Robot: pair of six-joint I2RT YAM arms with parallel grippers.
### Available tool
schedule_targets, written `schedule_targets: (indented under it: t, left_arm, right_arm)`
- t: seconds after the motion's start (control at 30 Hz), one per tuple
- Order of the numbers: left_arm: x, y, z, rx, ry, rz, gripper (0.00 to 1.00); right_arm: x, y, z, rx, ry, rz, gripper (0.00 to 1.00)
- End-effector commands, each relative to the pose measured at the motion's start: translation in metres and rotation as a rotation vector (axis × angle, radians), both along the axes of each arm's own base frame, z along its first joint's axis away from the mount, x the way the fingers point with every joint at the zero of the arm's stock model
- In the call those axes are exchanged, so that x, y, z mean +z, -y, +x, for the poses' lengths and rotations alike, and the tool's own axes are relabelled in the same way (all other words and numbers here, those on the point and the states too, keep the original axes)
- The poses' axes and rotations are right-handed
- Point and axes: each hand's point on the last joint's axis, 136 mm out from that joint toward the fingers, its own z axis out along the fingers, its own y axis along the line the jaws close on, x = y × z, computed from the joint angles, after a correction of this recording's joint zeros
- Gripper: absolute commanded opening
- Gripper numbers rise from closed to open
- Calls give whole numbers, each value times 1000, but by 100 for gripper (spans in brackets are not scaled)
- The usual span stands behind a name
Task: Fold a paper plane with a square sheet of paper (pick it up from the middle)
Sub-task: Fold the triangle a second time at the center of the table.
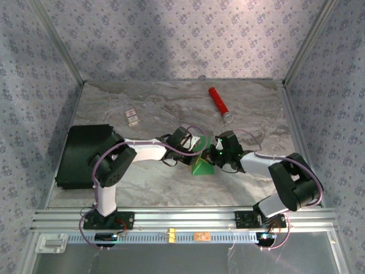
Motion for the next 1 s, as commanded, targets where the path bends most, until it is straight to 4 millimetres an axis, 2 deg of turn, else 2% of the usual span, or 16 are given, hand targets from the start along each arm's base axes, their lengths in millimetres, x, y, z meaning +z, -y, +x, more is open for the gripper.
schedule_targets:
  t: [0.0,0.1,0.33,0.43,0.53,0.8,0.9,0.97]
  left_arm:
    - [-21,-9,-8,-3,-52,54,7]
    - [-21,-10,-9,-4,-53,56,7]
    - [-23,-10,-11,-6,-61,59,7]
    - [-25,-11,-11,-10,-63,64,7]
    - [-25,-12,-11,-9,-65,66,7]
    - [-27,-13,-13,-13,-74,73,7]
    - [-27,-13,-13,-13,-77,74,7]
    - [-26,-13,-13,-12,-78,72,7]
  right_arm:
    - [2,-7,8,-7,-3,27,3]
    - [-6,-8,7,0,-24,24,3]
    - [-42,9,-8,-25,-93,-57,3]
    - [-49,14,-14,-41,-111,-63,3]
    - [-45,17,-13,-52,-103,-62,4]
    - [-6,12,12,-40,-17,-35,5]
    - [-9,15,18,-47,-20,-50,5]
    - [-20,20,17,-60,-44,-68,5]
